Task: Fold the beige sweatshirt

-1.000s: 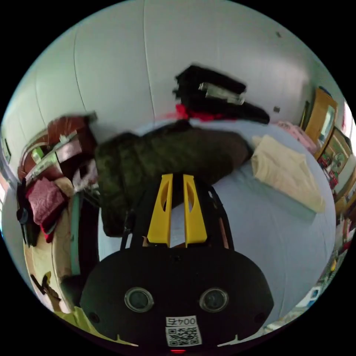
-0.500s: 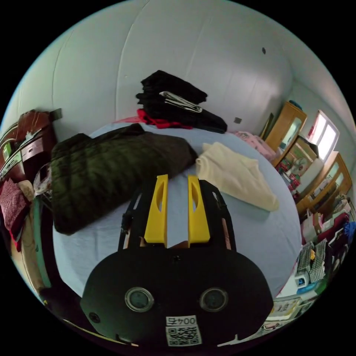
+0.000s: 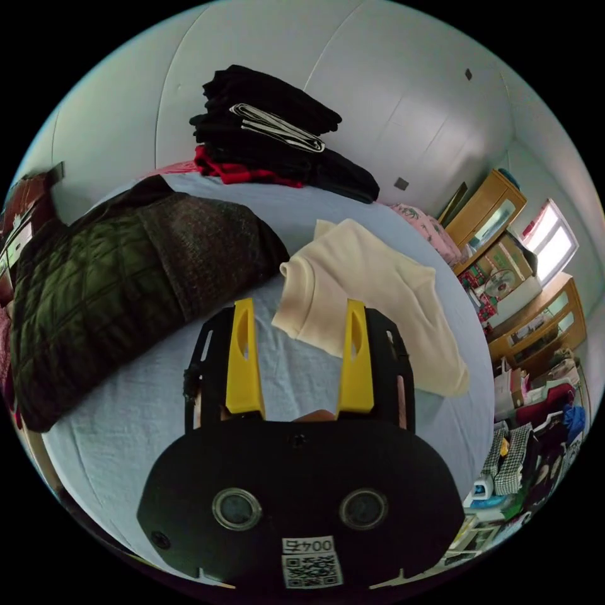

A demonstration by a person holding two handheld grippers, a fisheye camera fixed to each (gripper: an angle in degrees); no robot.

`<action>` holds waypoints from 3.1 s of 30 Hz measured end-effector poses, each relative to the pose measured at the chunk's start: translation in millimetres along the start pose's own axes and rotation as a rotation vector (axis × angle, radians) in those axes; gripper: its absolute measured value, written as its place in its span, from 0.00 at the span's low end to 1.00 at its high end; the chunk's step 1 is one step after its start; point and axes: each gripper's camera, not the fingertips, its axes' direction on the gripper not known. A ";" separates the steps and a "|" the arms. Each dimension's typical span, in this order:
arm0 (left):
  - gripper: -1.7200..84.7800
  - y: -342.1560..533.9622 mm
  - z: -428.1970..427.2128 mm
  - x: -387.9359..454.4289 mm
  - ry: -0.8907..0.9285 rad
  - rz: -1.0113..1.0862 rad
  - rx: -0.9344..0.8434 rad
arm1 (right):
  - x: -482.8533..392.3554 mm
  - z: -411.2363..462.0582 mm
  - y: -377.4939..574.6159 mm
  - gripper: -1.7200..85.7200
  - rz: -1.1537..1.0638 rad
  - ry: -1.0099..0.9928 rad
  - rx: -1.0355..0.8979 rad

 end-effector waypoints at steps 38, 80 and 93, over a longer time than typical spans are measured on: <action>0.14 151.3 -391.0 12.7 -0.047 0.273 0.620 | -101.6 -532.3 72.9 0.08 -0.739 -2.454 0.573; 0.06 305.1 -647.3 -312.8 -0.147 -0.461 0.942 | -273.1 -393.5 31.2 0.11 -1.363 -1.736 -0.937; 0.05 226.5 -467.6 -56.8 -0.297 0.092 0.347 | -303.8 -408.7 -25.5 0.23 -1.389 -1.748 -1.253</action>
